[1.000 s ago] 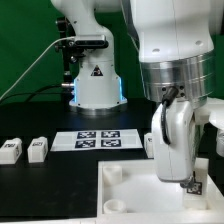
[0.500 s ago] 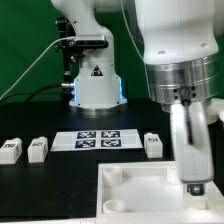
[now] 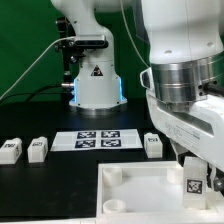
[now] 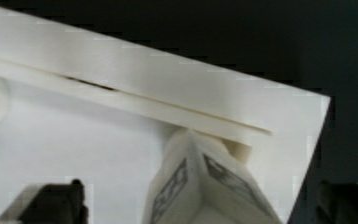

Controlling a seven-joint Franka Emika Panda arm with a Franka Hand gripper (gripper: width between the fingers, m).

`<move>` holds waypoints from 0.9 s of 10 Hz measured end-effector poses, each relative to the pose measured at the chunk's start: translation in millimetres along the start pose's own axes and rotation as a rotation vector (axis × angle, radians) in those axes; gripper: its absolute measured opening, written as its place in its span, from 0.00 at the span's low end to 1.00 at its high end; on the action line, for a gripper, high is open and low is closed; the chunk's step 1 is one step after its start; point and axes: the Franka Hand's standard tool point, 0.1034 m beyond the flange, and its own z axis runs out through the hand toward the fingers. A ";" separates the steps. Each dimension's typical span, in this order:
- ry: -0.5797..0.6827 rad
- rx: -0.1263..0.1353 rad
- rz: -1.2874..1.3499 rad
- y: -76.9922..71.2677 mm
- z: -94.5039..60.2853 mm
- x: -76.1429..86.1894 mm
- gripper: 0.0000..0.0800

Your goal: Assemble one leg

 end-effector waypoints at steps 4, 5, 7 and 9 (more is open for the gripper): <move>0.021 -0.058 -0.576 -3.1 -4.6 7.5 0.81; 0.020 -0.058 -0.706 -3.2 -5.0 10.0 0.81; 0.019 -0.057 -0.702 -3.2 -4.8 9.7 0.65; 0.018 -0.054 -0.662 -3.3 -4.8 9.5 0.47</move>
Offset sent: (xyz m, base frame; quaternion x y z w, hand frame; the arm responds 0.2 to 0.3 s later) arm 0.0129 0.0018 0.0072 -0.0163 -0.0178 -0.2963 0.9548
